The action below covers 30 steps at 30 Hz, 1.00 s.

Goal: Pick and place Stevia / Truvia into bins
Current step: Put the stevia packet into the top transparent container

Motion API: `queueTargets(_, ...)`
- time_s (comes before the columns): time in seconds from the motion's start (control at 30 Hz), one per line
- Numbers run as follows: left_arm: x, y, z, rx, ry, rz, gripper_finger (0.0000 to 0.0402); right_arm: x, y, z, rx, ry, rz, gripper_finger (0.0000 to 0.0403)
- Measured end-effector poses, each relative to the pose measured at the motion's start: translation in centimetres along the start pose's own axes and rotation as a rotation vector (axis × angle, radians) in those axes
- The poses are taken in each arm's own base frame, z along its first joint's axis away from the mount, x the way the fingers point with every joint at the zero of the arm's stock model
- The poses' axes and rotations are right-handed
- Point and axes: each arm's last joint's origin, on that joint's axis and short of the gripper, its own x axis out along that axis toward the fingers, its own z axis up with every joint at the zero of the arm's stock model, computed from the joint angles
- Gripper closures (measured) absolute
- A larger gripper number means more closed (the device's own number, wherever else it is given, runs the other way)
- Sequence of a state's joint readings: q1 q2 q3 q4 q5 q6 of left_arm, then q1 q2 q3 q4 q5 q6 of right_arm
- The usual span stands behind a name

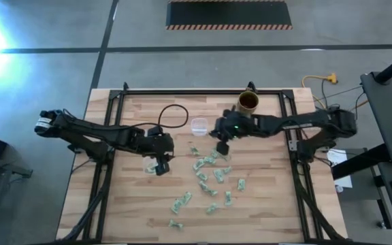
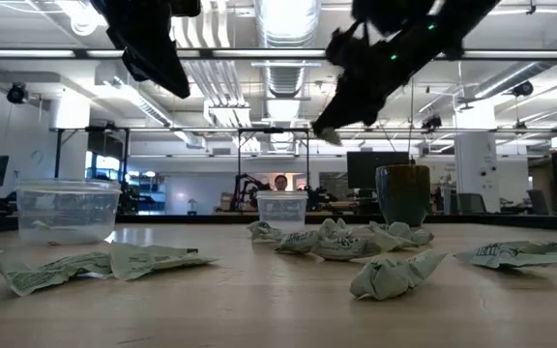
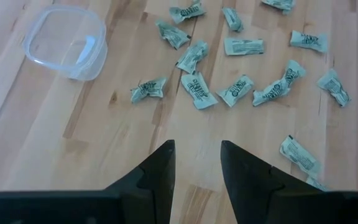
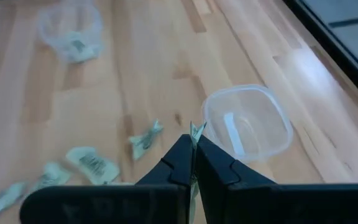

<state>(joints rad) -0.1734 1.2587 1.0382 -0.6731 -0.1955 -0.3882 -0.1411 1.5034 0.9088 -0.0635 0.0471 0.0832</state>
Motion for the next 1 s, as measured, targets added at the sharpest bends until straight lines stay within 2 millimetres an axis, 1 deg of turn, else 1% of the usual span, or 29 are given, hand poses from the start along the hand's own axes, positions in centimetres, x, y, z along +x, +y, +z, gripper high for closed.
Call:
queueTargets(0.17, 0.0, -0.1, -0.1, -0.002, 0.004, -0.003, 0.029, 3.1, -1.5, 1.7, 0.014, 0.021, -0.037, 0.0394)
queueTargets(0.3, 0.1, -0.3, -0.5, -0.01, 0.02, -0.003, 0.029, 4.8, -3.1, 3.2, 0.033, 0.018, -0.021, 0.0394)
queueTargets(0.4, 0.1, -0.4, -0.7, -0.024, 0.033, -0.002, 0.029, 6.0, -4.2, 3.5, 0.045, 0.064, -0.021, 0.0394)
queueTargets(0.53, 0.1, -0.6, -0.9, -0.034, 0.038, -0.006, 0.029, 7.5, -5.2, 3.2, 0.057, 0.117, 0.021, 0.0394)
queueTargets(0.7, 0.0, -0.8, -1.0, -0.035, 0.039, -0.011, 0.029, 8.7, -5.8, 2.2, 0.073, 0.175, 0.024, 0.0394)
queueTargets(0.83, 0.0, -0.9, -1.0, -0.031, 0.039, -0.014, 0.029, 8.8, -6.0, 2.1, 0.092, 0.176, 0.015, 0.0393)
queueTargets(0.9, 0.0, -0.9, -1.0, -0.031, 0.039, -0.014, 0.029, 8.7, -6.2, 2.1, 0.087, 0.177, 0.012, 0.0386)
queueTargets(1.0, 0.0, -0.9, -1.0, -0.031, 0.039, -0.013, 0.029, 8.7, -6.2, 2.1, 0.081, 0.176, 0.013, 0.0363)
